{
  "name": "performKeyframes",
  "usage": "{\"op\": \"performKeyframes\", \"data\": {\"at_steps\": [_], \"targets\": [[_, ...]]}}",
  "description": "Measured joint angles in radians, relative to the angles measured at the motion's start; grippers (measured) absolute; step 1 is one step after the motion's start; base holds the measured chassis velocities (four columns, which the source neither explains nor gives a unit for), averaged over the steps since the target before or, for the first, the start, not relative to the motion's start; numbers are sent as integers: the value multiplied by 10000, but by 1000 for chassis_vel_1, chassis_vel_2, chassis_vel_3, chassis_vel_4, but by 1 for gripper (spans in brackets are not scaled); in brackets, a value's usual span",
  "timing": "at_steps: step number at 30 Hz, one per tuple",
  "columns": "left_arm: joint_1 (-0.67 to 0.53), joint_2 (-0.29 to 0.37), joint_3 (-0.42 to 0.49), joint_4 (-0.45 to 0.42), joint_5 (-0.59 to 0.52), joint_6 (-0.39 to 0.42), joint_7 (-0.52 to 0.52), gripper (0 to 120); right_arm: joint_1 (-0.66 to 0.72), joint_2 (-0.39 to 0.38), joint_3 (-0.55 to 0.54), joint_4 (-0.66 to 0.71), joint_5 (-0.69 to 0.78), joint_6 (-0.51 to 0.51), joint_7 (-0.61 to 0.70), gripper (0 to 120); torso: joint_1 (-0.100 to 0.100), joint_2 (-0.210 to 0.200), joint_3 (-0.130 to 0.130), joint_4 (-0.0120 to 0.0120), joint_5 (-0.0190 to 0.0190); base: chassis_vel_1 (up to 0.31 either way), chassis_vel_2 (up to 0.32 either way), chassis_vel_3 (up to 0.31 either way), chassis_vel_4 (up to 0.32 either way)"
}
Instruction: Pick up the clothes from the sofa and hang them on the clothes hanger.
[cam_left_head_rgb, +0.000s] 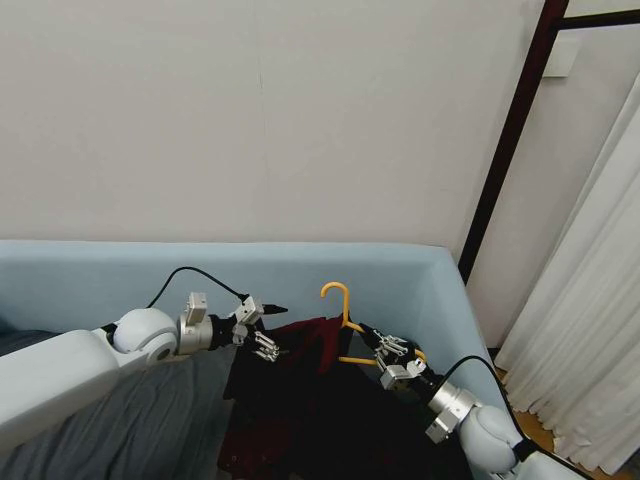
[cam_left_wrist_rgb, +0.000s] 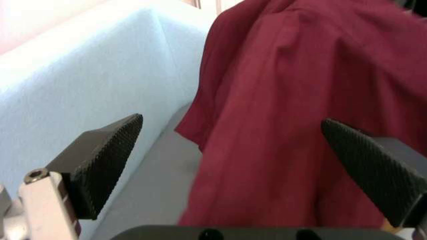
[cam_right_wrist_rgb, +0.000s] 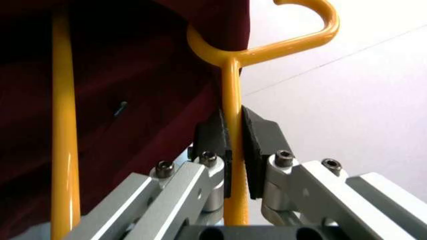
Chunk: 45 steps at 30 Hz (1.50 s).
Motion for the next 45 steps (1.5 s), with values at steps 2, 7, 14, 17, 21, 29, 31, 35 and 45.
{"op": "performKeyframes", "data": {"at_steps": [2, 7, 14, 17, 21, 29, 31, 35, 45], "targets": [[-484, -366, 557, 186, 7, -141, 130, 100, 16, -101, 54, -46, -38, 70, -8, 5, 0, 0, 0, 0, 2, 0, 0, 0, 0], [-619, -754, 822, 486, 195, -281, 351, 98, -89, -116, 238, -46, -186, 193, -128, 5, 0, -1, 0, -4, -1, 0, 0, 0, 0], [-593, -808, 783, 550, 235, -325, 984, 86, -166, 1, 319, -229, -433, 380, -98, 5, -1, 0, -1, 1, 0, 0, 0, 0, 0], [-535, -808, 716, 641, 147, -363, 1330, 75, -168, 28, 294, -262, -479, 410, -89, 5, 0, 0, -1, 0, -1, 0, 0, 0, 0], [-501, -788, 663, 693, 87, -374, 1505, 58, -201, 196, 110, -233, -517, 348, -87, 5, 0, 0, 0, 0, 0, 0, 0, 0, 0], [-566, -710, 741, 736, 348, -429, 1538, 34, -75, 306, -11, -372, -520, 314, -44, 5, 0, 0, -1, 0, -1, 0, 0, 0, 0], [-526, -710, 741, 737, 390, -463, 1507, 27, -54, 302, -25, -373, -528, 316, -43, 5, 0, 0, -1, 0, -1, 0, 0, 0, 0], [-393, -723, 702, 749, 484, -569, 1468, 11, -49, 287, -52, -374, -541, 326, -20, 5, 0, 0, -1, 0, -2, 0, 0, 0, 0], [-214, -680, 619, 821, 813, -965, 1523, 8, -174, 238, -197, -279, -319, 134, 67, 5, 0, 0, -1, -2, -1, 0, 0, 0, 0]]}}
